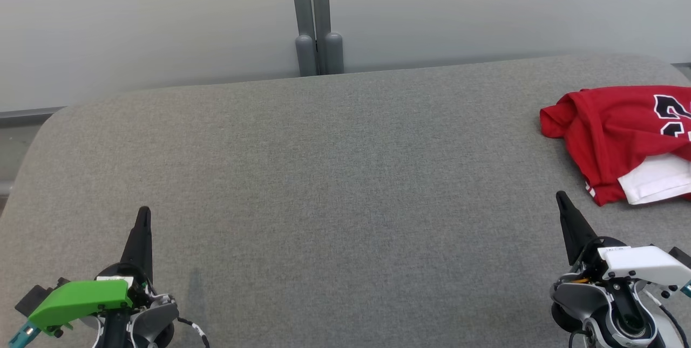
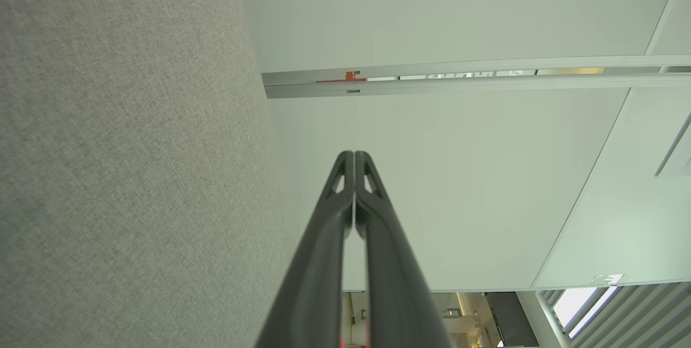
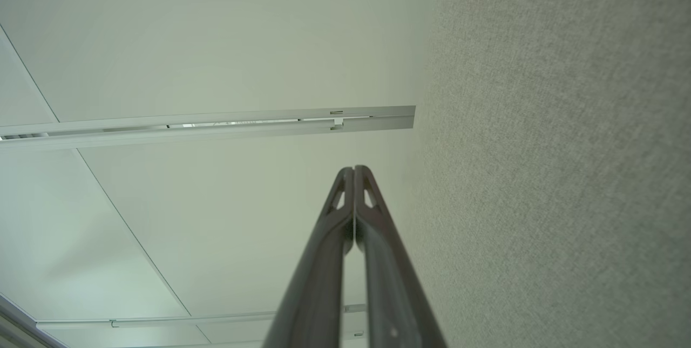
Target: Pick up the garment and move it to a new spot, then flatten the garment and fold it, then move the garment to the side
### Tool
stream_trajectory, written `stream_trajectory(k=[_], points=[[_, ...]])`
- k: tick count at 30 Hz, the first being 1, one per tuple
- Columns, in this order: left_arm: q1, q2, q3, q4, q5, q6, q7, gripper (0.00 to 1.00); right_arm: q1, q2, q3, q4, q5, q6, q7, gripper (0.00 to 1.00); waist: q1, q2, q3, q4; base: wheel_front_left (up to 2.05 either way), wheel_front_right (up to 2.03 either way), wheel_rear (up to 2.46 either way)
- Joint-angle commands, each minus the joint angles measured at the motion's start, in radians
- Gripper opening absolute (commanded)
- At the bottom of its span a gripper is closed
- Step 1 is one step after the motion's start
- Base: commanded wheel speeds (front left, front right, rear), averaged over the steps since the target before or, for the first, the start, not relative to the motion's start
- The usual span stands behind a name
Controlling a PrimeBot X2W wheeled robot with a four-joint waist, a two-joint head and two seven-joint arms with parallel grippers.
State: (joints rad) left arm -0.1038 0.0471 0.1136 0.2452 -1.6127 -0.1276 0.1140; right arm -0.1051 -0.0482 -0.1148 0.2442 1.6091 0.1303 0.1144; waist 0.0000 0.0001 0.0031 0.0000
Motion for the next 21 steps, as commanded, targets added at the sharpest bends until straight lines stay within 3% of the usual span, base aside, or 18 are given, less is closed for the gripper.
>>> stream_trajectory(k=[1,21], points=[[-0.011,0.006,0.003,0.002,0.000,-0.006,0.004,0.00,-0.007,-0.001,-0.002,0.002,0.005,0.001,0.004,0.00,0.0000,-0.0001,0.000,0.000,0.00,0.00,0.00],[-0.011,0.006,0.003,0.001,0.000,-0.006,0.004,0.00,-0.007,-0.001,-0.002,0.002,0.006,0.001,0.004,0.00,0.0000,-0.0001,0.000,0.000,0.00,0.00,0.00]])
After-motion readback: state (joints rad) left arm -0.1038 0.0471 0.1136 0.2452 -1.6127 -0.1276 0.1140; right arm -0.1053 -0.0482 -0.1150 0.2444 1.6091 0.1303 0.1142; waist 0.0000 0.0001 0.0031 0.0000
